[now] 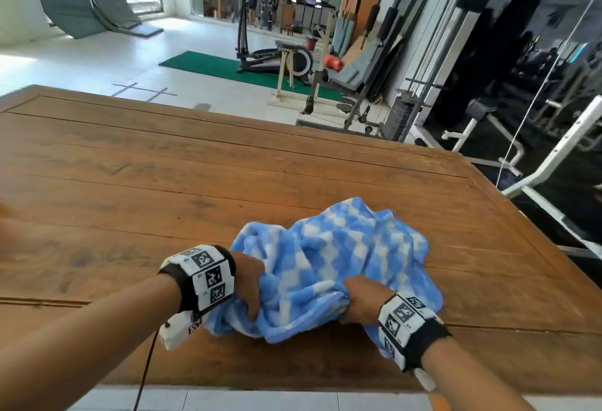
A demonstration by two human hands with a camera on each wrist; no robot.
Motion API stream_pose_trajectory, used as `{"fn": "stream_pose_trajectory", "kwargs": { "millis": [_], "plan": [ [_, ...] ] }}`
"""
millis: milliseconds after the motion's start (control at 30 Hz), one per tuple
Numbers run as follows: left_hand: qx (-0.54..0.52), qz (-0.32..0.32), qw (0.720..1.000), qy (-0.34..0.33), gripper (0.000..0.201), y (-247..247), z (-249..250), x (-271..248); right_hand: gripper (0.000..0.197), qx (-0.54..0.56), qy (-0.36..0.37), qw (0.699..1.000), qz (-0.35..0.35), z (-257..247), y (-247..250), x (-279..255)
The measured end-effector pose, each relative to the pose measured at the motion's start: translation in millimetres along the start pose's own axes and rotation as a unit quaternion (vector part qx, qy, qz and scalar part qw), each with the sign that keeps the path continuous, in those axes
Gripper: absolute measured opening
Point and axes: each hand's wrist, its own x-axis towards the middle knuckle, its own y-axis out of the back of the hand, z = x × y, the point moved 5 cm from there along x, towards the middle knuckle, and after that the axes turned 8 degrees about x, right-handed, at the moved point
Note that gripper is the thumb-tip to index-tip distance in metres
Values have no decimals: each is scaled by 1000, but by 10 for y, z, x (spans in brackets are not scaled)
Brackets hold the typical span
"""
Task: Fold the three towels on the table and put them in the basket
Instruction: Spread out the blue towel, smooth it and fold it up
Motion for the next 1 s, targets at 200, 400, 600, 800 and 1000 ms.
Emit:
{"fn": "stream_pose_trajectory", "kwargs": {
  "millis": [200,400,600,800,1000],
  "plan": [
    [35,155,981,-111,55,13,-146,-55,36,124,63,990,-23,-207,-45,19],
    [-170,59,979,-94,53,-188,-239,-30,60,23,31,999,-34,-111,95,35],
    [-21,6,999,-43,66,-224,-245,-79,81,-21,33,999,37,-269,64,78],
    [42,110,986,-116,55,-290,-350,-53,37,44,34,998,-23,-359,-116,243],
    [-105,78,989,-64,74,-416,-536,26,74,-77,27,996,33,-347,-116,396]
  ]
}}
